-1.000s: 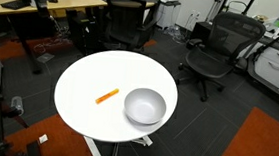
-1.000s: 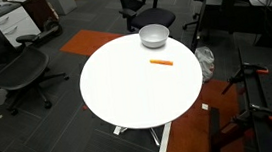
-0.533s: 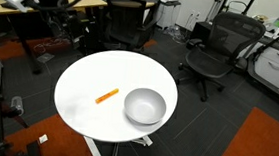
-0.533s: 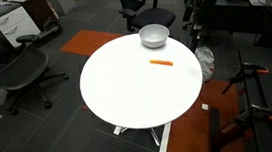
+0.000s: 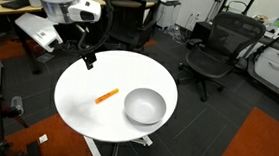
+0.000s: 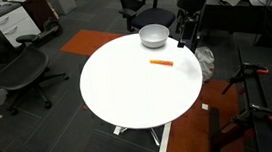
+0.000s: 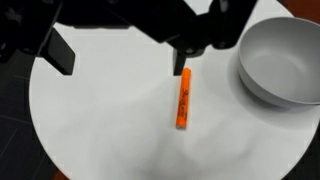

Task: Place the marker in the bowl

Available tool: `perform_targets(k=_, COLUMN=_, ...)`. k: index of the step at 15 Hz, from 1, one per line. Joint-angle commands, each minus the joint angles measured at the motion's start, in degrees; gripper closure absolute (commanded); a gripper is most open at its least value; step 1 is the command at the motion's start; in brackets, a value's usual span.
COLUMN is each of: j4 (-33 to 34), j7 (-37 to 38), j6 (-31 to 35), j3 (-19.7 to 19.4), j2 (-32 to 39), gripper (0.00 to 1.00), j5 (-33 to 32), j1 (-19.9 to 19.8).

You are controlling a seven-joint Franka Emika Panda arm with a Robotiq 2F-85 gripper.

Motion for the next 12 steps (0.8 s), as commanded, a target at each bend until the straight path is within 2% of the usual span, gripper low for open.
perform_targets(k=1, j4=4.26, j7=-5.42, j6=1.26, j3=0.52, j2=5.64, gripper=0.0, j5=5.57, j1=-2.62)
perform_targets(k=5, j4=9.31, j7=-9.07, j6=-0.17, j3=1.95, j2=10.78, gripper=0.0, j5=9.58, j1=-5.88)
perform_targets(k=12, j4=14.96, j7=-6.84, j6=-1.44, j3=5.3, j2=19.7, gripper=0.0, j5=7.5, j1=-9.76)
